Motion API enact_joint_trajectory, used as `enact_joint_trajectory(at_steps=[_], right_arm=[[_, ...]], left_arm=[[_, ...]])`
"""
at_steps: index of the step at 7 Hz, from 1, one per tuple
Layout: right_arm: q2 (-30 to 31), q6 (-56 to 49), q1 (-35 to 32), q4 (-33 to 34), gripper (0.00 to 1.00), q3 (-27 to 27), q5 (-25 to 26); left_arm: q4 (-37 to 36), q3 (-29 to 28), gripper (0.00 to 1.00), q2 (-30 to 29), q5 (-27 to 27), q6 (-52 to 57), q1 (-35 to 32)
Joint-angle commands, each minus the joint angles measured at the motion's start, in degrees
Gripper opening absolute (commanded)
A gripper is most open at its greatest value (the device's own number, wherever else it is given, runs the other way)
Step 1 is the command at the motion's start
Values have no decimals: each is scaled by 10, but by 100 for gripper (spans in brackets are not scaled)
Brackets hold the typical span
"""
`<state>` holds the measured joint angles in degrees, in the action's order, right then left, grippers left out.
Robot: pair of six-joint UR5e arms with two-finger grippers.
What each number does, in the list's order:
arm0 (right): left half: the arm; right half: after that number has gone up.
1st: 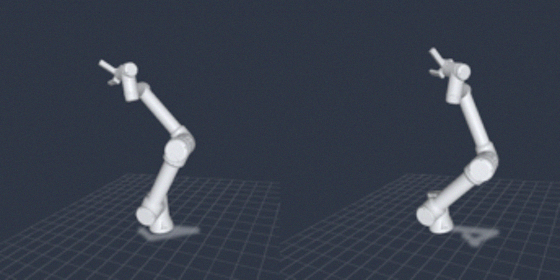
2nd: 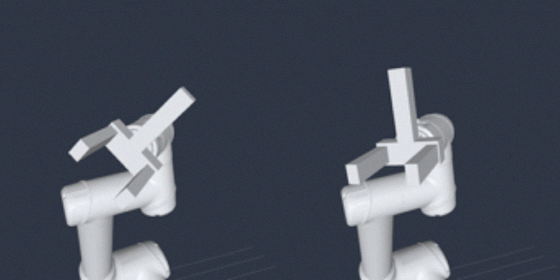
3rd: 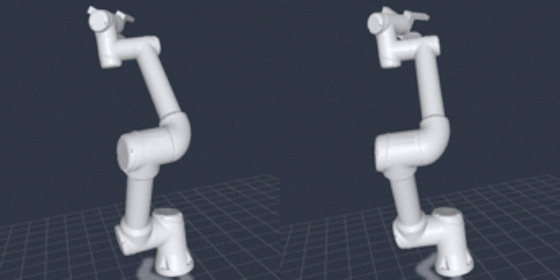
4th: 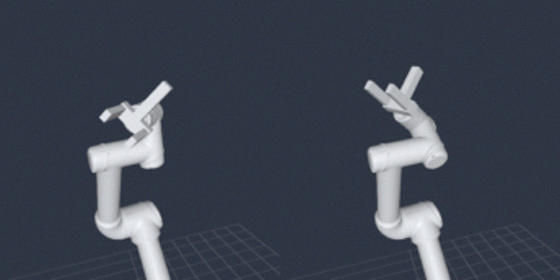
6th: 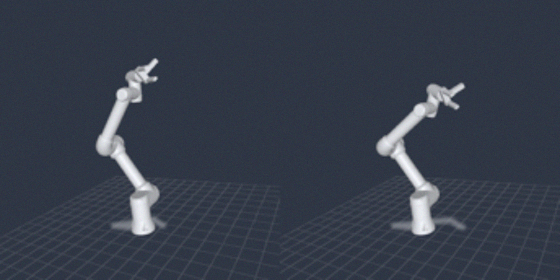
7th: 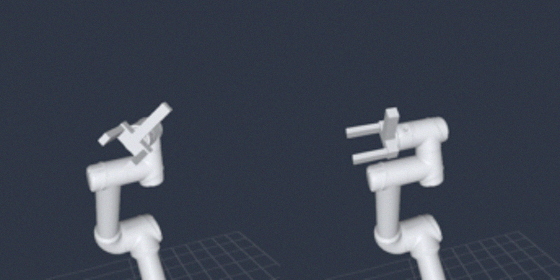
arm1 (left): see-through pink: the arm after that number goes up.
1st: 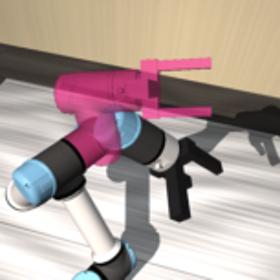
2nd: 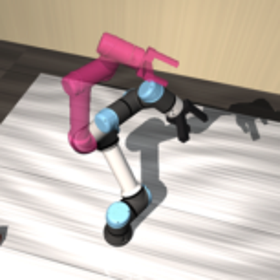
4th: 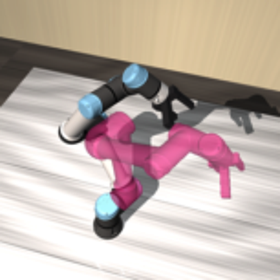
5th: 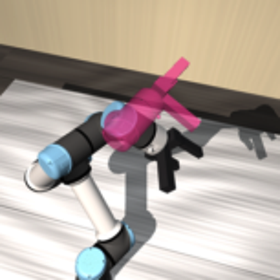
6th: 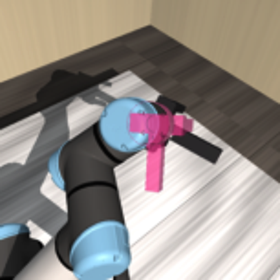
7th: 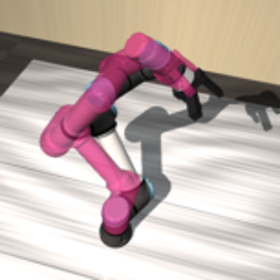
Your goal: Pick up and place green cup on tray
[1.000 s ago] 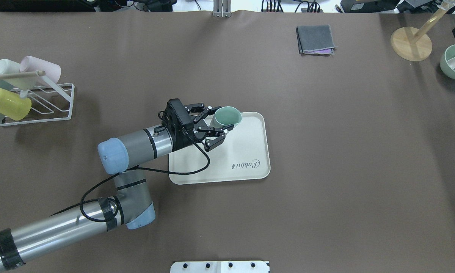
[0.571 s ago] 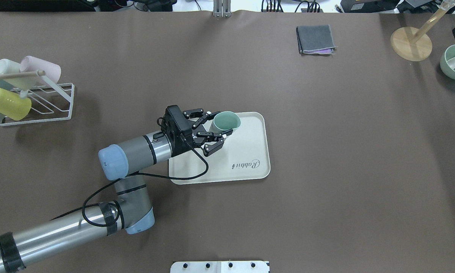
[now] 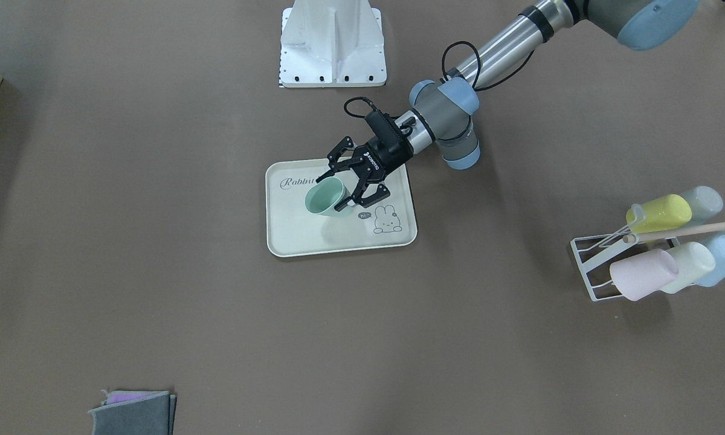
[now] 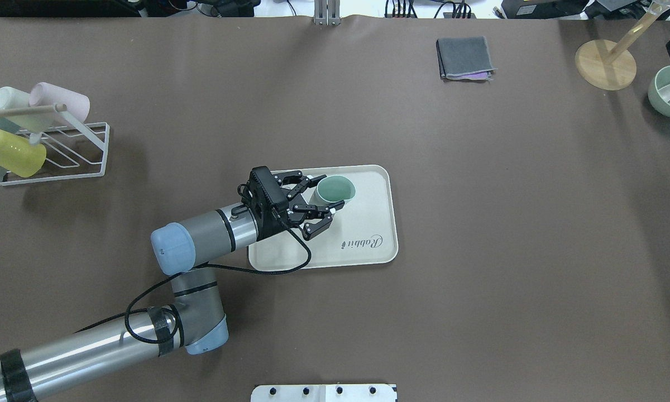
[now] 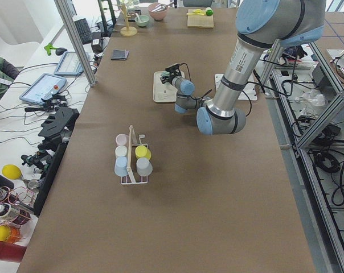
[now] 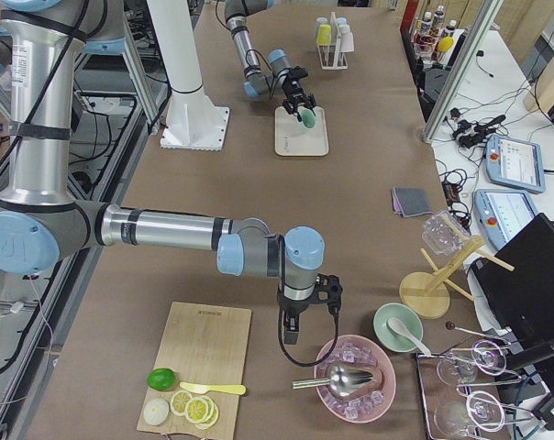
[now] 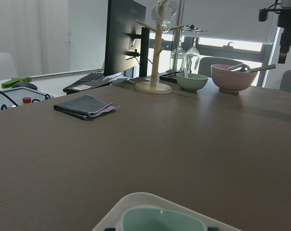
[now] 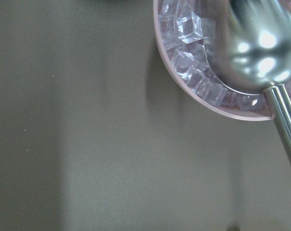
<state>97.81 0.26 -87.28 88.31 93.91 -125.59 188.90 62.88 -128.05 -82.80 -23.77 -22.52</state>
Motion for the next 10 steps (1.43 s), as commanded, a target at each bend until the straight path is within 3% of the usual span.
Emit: enact_joint_trajectory(at_steps=[1, 7, 10], right_arm=[[5, 0, 0, -2, 100, 0, -2], [5, -1, 0, -7, 100, 0, -2], [4, -2, 0, -8, 100, 0, -2]], left_arm=[[0, 2, 99, 11, 0, 1, -2], [-13, 61, 99, 38, 0, 5, -3], [-246, 188, 99, 39, 0, 7, -26]])
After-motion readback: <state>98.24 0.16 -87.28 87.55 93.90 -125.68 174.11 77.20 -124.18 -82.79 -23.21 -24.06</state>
